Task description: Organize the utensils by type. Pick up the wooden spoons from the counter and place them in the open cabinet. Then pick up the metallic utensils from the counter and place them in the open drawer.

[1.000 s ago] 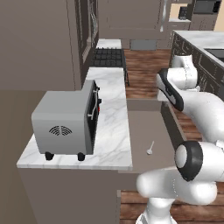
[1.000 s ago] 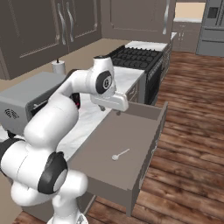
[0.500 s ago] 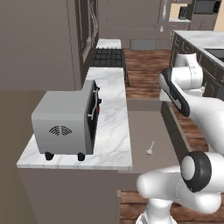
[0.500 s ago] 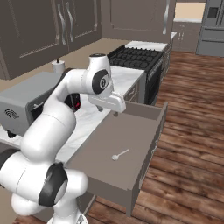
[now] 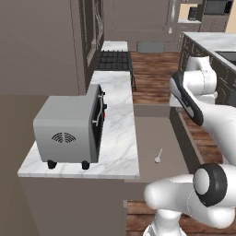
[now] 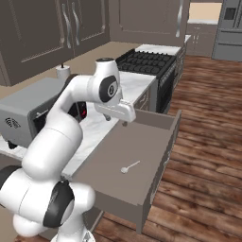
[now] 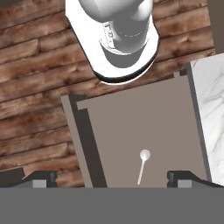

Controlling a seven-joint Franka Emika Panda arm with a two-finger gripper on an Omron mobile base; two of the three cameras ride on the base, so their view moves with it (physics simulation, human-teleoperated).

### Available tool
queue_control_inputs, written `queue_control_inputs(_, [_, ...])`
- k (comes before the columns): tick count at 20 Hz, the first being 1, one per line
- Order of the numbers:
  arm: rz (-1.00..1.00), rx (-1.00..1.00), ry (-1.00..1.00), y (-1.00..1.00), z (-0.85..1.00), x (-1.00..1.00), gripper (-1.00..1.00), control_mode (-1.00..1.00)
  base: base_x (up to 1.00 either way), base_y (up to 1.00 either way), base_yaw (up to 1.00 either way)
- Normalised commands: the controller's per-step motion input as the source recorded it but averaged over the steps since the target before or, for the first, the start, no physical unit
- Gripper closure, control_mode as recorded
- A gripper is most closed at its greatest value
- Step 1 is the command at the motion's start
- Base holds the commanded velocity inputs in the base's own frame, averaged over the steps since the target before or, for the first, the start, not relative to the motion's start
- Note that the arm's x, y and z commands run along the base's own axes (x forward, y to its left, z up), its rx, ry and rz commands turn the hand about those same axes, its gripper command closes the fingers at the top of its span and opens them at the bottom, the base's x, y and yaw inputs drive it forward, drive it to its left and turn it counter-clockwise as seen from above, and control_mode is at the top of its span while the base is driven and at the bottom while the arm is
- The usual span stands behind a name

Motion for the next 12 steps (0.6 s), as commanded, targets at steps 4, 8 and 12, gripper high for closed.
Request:
queue_control_inputs(4, [0.00, 0.00, 0.00, 0.00, 0.00, 0.00, -1.00, 1.00, -0.82, -0.17, -0.04])
queue_control_inputs(8, [0.00, 0.00, 0.00, 0.00, 0.00, 0.00, -1.00, 1.00, -0.76, -0.49, -0.18])
queue_control_inputs(12, [0.00, 0.00, 0.00, 0.00, 0.00, 0.00, -1.00, 1.00, -0.37, -0.86, -0.12])
